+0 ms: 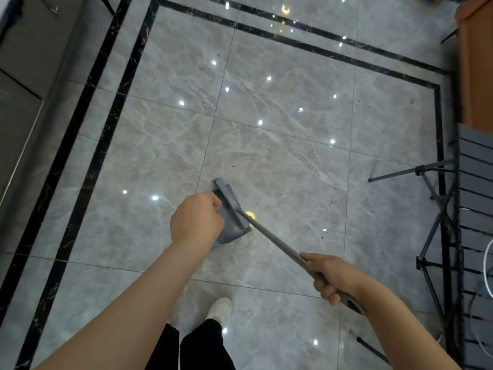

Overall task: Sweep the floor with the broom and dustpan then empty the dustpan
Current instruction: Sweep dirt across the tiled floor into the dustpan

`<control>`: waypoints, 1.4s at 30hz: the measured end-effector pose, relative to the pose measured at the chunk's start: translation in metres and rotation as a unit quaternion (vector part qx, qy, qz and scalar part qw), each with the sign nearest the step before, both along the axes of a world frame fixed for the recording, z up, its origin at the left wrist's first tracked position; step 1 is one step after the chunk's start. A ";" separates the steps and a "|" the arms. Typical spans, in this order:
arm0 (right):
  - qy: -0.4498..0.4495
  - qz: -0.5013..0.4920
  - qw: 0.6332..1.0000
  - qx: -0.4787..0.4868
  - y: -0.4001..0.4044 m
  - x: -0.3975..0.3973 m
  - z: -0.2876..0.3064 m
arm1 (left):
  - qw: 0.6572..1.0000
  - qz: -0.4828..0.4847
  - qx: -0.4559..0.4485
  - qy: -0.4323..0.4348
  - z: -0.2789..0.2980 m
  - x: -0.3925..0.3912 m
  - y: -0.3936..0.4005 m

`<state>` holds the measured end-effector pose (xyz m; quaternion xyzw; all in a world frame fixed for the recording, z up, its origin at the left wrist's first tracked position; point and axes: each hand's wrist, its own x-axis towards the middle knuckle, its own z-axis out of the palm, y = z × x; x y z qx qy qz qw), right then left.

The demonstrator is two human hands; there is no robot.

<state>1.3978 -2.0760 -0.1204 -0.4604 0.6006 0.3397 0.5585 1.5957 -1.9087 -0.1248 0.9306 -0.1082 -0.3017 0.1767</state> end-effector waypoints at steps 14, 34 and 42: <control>0.000 0.001 1.000 -0.024 0.016 0.023 -0.012 | 1.000 -0.006 0.001 -0.002 0.002 0.000 0.002; -0.020 -0.039 0.997 -0.065 0.037 0.002 0.017 | 0.999 -0.022 -0.007 0.031 0.008 0.002 0.005; -0.004 -0.055 0.998 -0.017 0.061 0.035 -0.008 | 0.998 -0.037 -0.015 0.050 0.010 0.005 0.007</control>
